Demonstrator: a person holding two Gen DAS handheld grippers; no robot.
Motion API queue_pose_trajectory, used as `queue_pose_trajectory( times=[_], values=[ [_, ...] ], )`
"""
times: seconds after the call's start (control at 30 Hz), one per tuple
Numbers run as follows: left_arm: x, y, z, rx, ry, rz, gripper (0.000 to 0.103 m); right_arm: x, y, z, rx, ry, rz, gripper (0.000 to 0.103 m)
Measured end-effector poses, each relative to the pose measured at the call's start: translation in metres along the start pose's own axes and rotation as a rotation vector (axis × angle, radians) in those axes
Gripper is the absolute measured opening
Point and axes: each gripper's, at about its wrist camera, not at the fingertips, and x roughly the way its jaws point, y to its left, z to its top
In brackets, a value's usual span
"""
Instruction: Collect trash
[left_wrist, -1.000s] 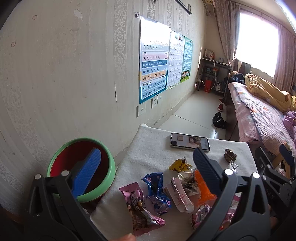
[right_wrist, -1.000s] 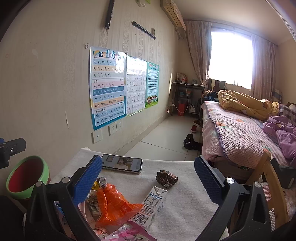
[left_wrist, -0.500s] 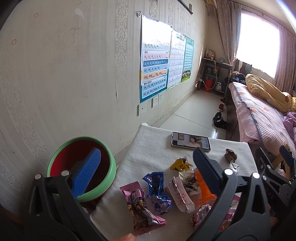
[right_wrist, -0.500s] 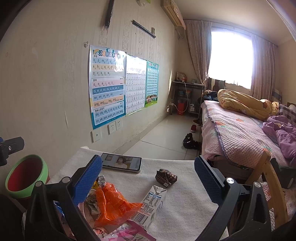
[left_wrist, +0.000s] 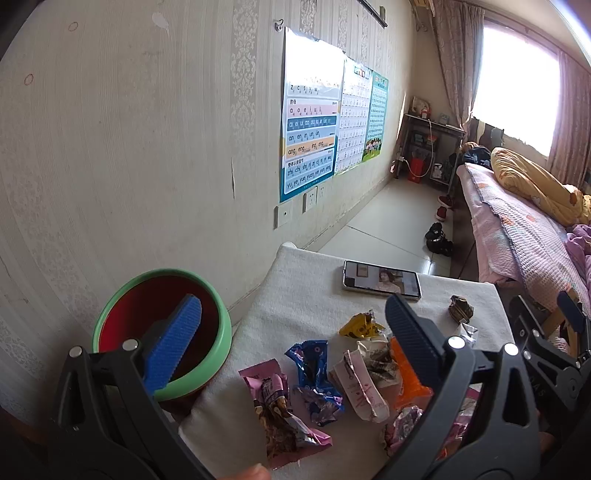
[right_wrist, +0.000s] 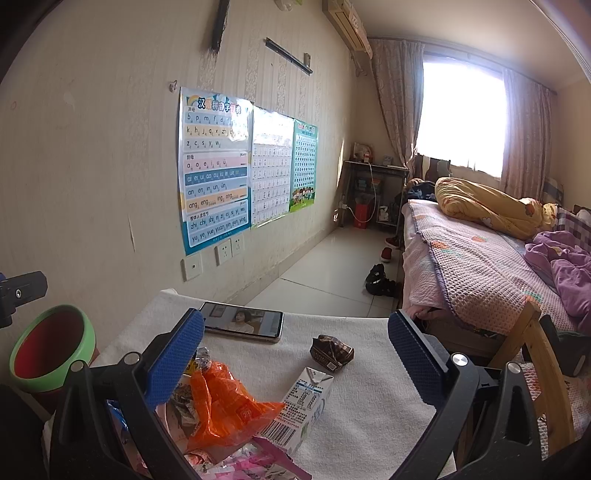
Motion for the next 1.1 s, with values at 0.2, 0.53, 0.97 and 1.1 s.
queue_pose_trajectory(
  times=[0.2, 0.53, 0.97, 1.1],
  values=[
    [0.001, 0.000, 0.000, -0.001, 0.002, -0.001, 0.098, 0.001, 0.002, 0.000, -0.004, 0.006, 0.000, 0.096],
    [0.003, 0.002, -0.002, -0.006, 0.010, -0.004, 0.098, 0.004, 0.006, -0.001, -0.010, 0.018, 0.000, 0.096],
    [0.037, 0.042, -0.035, -0.025, 0.230, -0.059, 0.098, 0.016, 0.011, -0.005, -0.020, 0.108, 0.063, 0.096],
    [0.055, 0.055, -0.081, -0.036, 0.409, -0.112, 0.091, 0.024, 0.019, -0.010, -0.027, 0.185, 0.139, 0.096]
  ],
)
